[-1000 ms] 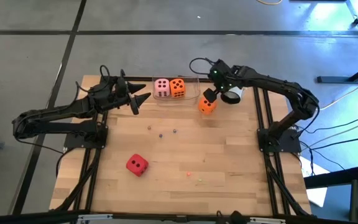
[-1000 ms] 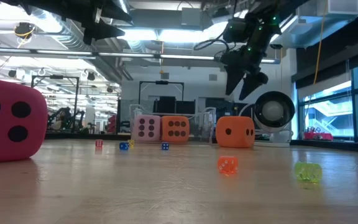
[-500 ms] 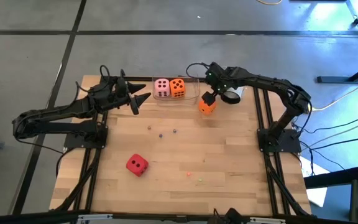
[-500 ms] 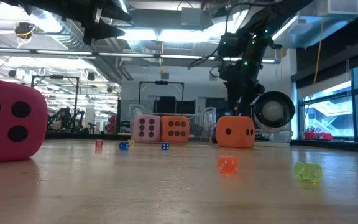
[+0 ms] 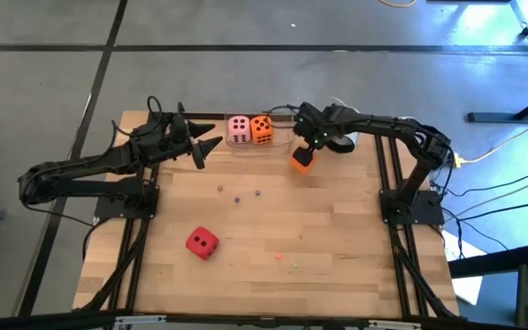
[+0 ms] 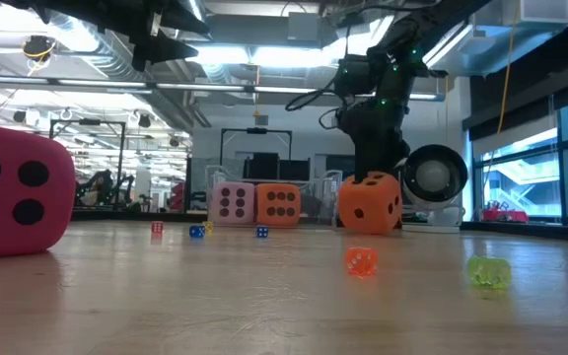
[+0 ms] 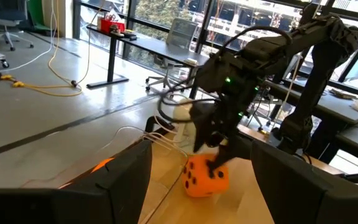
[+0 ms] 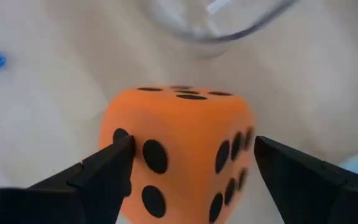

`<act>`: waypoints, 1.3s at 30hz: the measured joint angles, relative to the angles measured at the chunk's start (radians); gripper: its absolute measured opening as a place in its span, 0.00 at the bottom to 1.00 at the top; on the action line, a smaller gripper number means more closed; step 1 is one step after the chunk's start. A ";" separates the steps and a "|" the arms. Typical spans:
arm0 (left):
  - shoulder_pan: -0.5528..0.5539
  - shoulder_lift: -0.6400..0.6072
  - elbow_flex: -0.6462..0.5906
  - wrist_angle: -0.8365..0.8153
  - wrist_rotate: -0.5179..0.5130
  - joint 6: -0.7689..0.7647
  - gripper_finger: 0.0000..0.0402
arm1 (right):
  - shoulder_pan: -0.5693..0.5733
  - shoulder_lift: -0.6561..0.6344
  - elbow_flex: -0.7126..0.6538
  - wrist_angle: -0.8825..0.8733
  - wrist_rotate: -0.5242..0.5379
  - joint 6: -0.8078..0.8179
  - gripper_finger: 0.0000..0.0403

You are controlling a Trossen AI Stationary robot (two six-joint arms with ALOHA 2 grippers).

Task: Pick & Place Dice
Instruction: Put the large orange dice into the transparent bin

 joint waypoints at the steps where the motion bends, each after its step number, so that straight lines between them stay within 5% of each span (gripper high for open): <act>1: 0.000 0.000 0.000 0.000 0.000 0.000 0.67 | 0.010 0.001 0.000 -0.005 -0.003 0.002 0.82; 10: 0.000 0.000 0.000 0.000 0.000 0.000 0.67 | 0.090 0.001 -0.002 -0.024 0.068 0.036 0.79; 22: 0.000 0.000 0.000 0.000 0.000 0.000 0.67 | 0.081 0.001 -0.001 -0.022 0.059 0.024 0.41; 39: 0.000 0.000 0.000 0.000 0.000 0.000 0.67 | 0.081 -0.022 -0.006 -0.023 0.021 -0.034 0.39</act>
